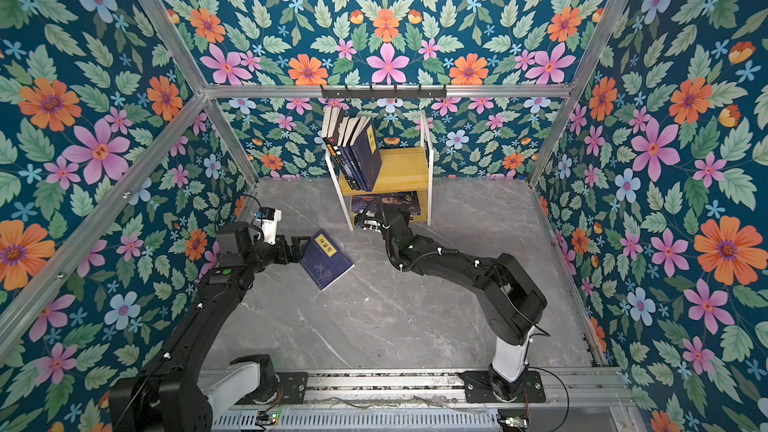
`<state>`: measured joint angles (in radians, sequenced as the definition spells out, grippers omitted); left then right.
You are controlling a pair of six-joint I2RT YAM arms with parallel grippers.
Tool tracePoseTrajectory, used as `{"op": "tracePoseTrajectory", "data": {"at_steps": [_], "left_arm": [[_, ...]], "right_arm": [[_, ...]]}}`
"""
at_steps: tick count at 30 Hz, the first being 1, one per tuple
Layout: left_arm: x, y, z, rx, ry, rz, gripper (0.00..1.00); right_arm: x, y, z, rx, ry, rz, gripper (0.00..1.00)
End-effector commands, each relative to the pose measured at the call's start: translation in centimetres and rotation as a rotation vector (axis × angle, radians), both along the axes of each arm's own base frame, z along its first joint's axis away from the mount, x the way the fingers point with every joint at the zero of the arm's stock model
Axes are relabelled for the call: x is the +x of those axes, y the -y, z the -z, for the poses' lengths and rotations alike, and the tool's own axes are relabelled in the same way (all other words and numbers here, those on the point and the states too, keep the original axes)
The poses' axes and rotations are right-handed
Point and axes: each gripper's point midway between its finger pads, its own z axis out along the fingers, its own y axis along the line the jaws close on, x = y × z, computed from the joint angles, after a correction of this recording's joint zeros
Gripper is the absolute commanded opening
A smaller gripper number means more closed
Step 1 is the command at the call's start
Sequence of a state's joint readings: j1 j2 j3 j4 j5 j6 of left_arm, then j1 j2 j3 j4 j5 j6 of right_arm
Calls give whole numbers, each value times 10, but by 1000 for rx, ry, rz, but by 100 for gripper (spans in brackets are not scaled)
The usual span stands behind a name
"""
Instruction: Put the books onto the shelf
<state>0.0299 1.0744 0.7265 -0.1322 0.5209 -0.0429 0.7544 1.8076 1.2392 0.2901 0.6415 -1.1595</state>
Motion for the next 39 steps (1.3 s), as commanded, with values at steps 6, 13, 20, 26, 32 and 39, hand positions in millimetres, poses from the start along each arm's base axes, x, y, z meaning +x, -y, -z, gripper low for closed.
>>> {"op": "tracePoseTrajectory", "data": {"at_steps": [6, 13, 20, 26, 32, 39], "left_arm": [[2, 1, -3, 9, 21, 17, 100], [2, 1, -5, 18, 24, 17, 100], [6, 3, -5, 7, 14, 20, 100], [5, 4, -4, 0, 12, 22, 100], [4, 4, -7, -1, 19, 25, 100], [5, 5, -8, 0, 19, 27, 100]], "right_arm": [[22, 3, -49, 155, 175, 66, 0], [22, -2, 5, 100, 70, 54, 0], [0, -4, 48, 78, -55, 37, 0], [-14, -9, 76, 63, -141, 16, 0], [-15, -13, 91, 50, -189, 10, 0], [1, -13, 87, 29, -163, 15, 0]]}}
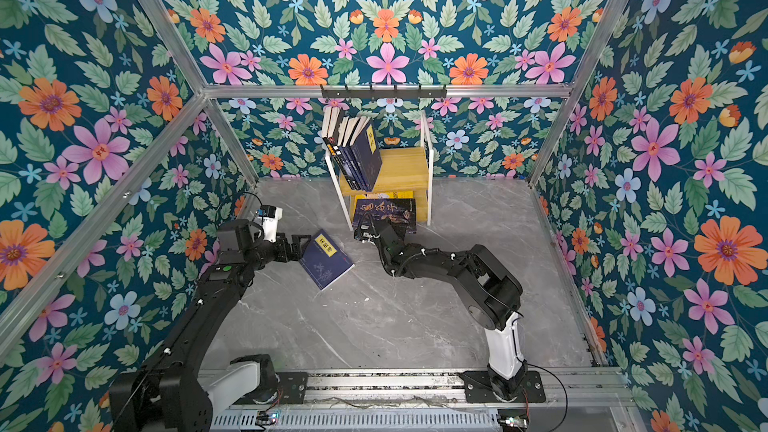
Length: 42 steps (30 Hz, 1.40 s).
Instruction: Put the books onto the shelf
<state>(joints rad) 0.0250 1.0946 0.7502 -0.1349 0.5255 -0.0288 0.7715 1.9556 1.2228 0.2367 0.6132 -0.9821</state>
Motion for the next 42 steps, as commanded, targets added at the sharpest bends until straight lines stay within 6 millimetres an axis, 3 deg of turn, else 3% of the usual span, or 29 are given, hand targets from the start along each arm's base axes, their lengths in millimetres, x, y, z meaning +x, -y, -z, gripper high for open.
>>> {"op": "tracePoseTrajectory", "data": {"at_steps": [1, 23, 31, 42], "left_arm": [[0, 3, -2, -7, 9, 13, 100], [-2, 4, -1, 0, 8, 20, 100], [-1, 4, -1, 0, 7, 19, 100], [-2, 5, -2, 1, 12, 22, 100]], "right_arm": [[11, -1, -7, 3, 19, -7, 0], [76, -5, -18, 38, 37, -9, 0], [86, -9, -12, 44, 32, -10, 0], [69, -16, -8, 67, -19, -44, 0]]}}
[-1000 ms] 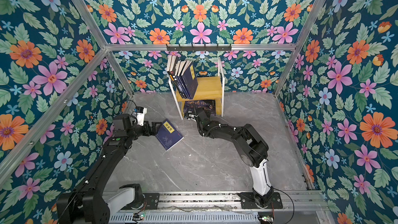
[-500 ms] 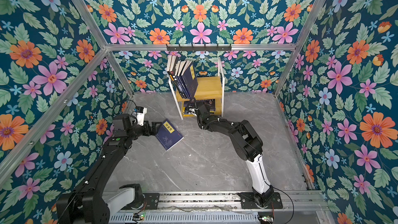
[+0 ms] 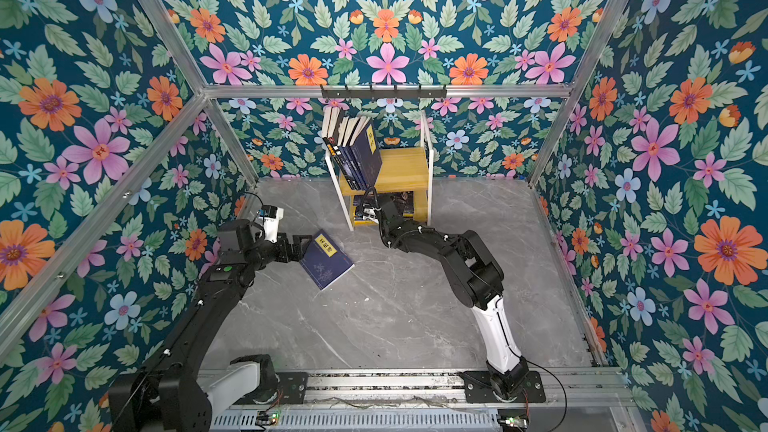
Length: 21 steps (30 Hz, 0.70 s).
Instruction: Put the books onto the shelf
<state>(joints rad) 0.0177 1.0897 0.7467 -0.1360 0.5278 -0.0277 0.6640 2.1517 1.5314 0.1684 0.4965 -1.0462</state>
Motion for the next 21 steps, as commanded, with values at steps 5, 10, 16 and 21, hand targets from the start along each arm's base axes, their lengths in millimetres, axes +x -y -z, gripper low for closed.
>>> {"op": "tracePoseTrajectory", "data": {"at_steps": [5, 10, 16, 21], "left_arm": [[1, 2, -2, -7, 5, 13, 100], [-1, 2, 0, -2, 5, 16, 100], [-2, 3, -1, -8, 9, 18, 100], [-2, 4, -4, -13, 18, 19, 100]], "right_arm": [[-19, -7, 1, 53, -83, -19, 29], [-33, -5, -12, 106, -136, -22, 46], [-60, -6, -21, 179, -244, -60, 56], [-75, -11, -20, 247, -369, -107, 65]]}}
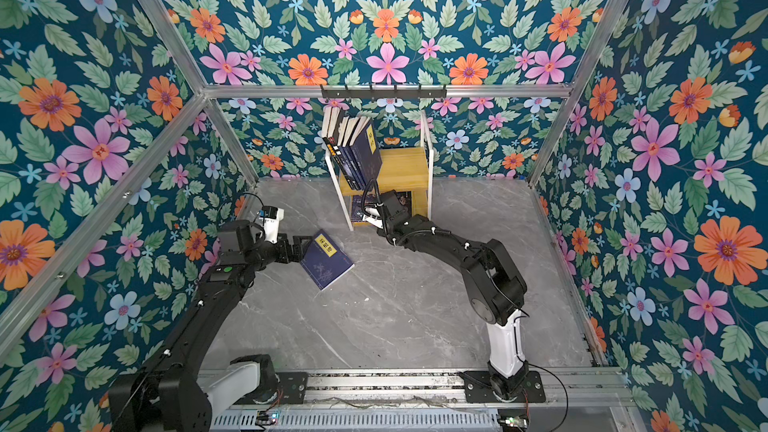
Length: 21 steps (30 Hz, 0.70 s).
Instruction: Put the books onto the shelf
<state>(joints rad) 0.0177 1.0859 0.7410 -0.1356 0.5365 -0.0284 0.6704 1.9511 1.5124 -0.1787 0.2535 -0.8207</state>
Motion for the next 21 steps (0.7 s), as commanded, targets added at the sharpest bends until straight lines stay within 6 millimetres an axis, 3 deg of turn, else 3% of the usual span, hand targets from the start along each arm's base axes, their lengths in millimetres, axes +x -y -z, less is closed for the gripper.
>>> {"op": "tracePoseTrajectory", "data": {"at_steps": [1, 8, 21], "left_arm": [[-1, 3, -4, -8, 18, 14, 100], [-2, 4, -6, 3, 25, 20, 100], [-6, 6, -17, 14, 44, 26, 100]], "right_arm": [[-16, -6, 10, 61, -139, -42, 65], [-19, -19, 27, 72, -284, -96, 66], [20, -17, 46, 80, -258, 18, 52]]}}
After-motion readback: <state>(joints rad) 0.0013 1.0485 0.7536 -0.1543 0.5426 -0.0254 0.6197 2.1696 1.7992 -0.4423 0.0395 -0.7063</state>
